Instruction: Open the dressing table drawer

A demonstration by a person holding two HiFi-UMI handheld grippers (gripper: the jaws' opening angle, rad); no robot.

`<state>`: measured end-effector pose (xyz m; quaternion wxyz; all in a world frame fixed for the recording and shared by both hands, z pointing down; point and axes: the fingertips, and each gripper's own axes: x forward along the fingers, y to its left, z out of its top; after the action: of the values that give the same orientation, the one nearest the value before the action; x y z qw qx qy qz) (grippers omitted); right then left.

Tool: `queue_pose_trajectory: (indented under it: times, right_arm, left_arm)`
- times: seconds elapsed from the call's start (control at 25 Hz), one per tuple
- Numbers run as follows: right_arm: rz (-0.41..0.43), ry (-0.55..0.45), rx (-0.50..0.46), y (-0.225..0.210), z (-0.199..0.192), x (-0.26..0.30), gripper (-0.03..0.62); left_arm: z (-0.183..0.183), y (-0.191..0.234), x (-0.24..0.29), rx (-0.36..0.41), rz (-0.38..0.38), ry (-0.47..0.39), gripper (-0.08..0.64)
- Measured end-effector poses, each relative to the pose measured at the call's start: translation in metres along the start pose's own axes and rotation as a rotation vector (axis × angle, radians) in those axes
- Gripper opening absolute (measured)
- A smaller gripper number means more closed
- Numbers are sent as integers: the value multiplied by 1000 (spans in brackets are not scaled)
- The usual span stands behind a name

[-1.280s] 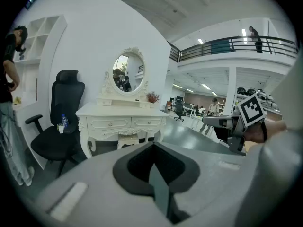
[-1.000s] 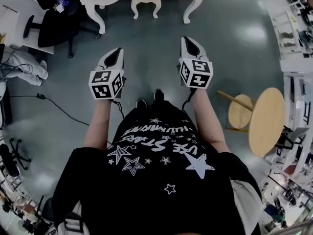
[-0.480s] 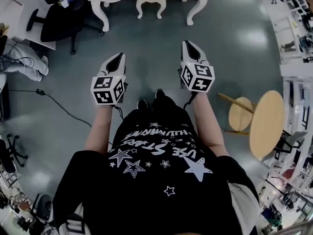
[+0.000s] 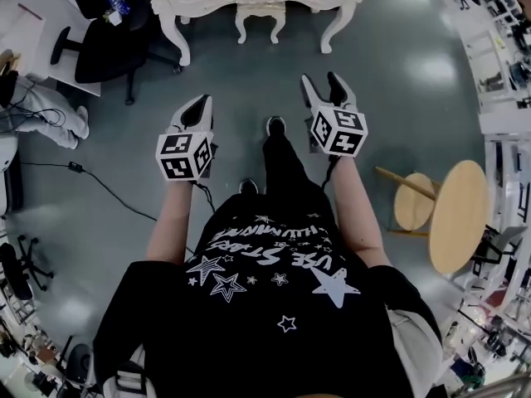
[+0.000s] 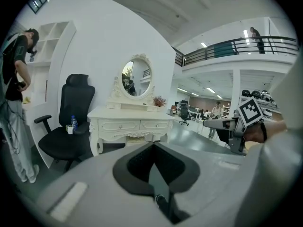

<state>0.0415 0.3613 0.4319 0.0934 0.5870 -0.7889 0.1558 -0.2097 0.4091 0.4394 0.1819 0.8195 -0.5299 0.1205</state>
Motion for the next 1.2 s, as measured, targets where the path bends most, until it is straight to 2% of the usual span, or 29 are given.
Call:
queue_pose_trajectory:
  times: [0.16,0.32,0.72,1.2]
  right_arm:
    - [16,-8,14,-14,9,36,311]
    - [40,-13,23,-34,25,95,311]
    - [92,48,9,-104,78,245,310]
    - [113,44,15,-192,139,364,308]
  left_arm:
    - [12,5,29,6,2,3,1]
    - [28,20,74,10,18,15,2]
    - [102,50,223,5,54,22,2]
    - [173,60,358,16,95,4,2]
